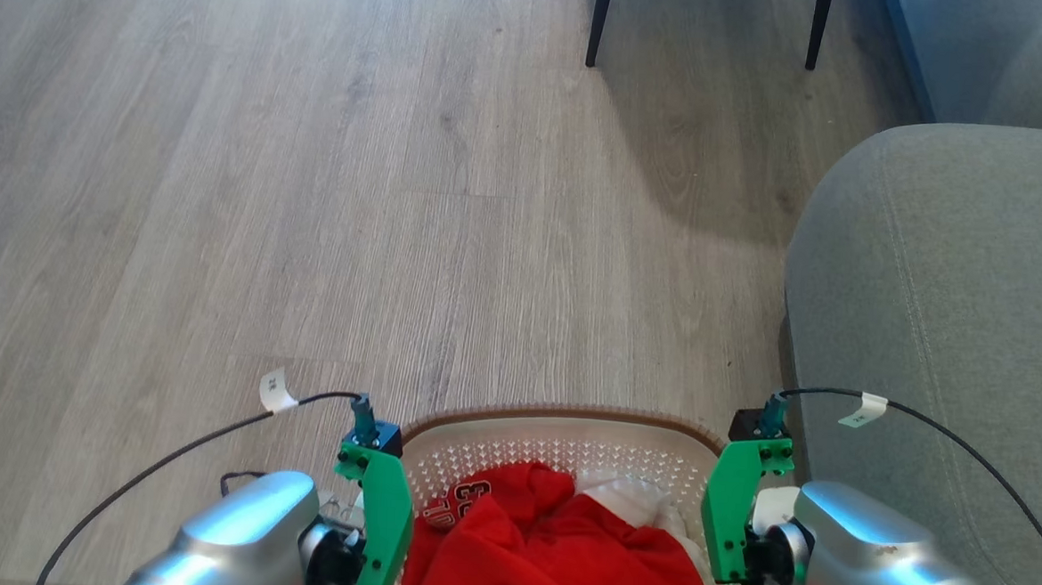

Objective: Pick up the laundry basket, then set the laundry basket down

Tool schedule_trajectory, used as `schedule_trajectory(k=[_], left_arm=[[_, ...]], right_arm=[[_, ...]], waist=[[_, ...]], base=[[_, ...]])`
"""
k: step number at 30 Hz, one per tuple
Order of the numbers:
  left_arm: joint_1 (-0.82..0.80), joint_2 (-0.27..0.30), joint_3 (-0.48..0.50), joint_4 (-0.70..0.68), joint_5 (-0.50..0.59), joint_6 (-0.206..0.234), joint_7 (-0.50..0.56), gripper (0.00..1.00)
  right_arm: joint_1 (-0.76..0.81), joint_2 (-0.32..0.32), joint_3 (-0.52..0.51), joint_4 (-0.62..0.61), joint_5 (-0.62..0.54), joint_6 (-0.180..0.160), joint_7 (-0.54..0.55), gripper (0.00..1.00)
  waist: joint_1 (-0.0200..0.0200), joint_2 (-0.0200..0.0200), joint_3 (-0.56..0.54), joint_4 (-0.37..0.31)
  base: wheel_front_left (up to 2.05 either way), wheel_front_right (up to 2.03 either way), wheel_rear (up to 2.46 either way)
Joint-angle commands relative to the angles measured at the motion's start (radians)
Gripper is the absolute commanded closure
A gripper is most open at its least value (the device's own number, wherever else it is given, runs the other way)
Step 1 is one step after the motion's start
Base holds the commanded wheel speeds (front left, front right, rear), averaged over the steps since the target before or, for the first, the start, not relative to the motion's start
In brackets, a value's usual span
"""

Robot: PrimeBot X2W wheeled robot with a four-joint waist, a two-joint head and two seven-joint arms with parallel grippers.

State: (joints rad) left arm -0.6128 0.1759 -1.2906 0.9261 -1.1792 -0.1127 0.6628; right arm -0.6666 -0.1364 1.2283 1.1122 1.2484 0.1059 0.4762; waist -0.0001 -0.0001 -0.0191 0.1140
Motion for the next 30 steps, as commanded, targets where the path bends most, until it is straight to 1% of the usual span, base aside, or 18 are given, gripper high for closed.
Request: schedule_trajectory(k=[1, 30], left_arm=[[-0.048, -0.028, 0.01, -0.037, 0.015, -0.018, -0.012, 1.0], [-0.048, -0.025, 0.01, -0.038, 0.014, -0.018, -0.002, 1.0]], right_arm=[[-0.021, 0.037, 0.019, -0.049, -0.003, 0.025, -0.01, 1.0], [-0.03, 0.036, 0.043, -0.042, 0.023, 0.025, -0.021, 1.0]], waist=[[0.0001, 0.0001, -0.001, 0.001], [0.0001, 0.0001, 0.0, -0.005]], base=[[0.0, 0.0, 0.0], [0.0, 0.0, 0.0]])
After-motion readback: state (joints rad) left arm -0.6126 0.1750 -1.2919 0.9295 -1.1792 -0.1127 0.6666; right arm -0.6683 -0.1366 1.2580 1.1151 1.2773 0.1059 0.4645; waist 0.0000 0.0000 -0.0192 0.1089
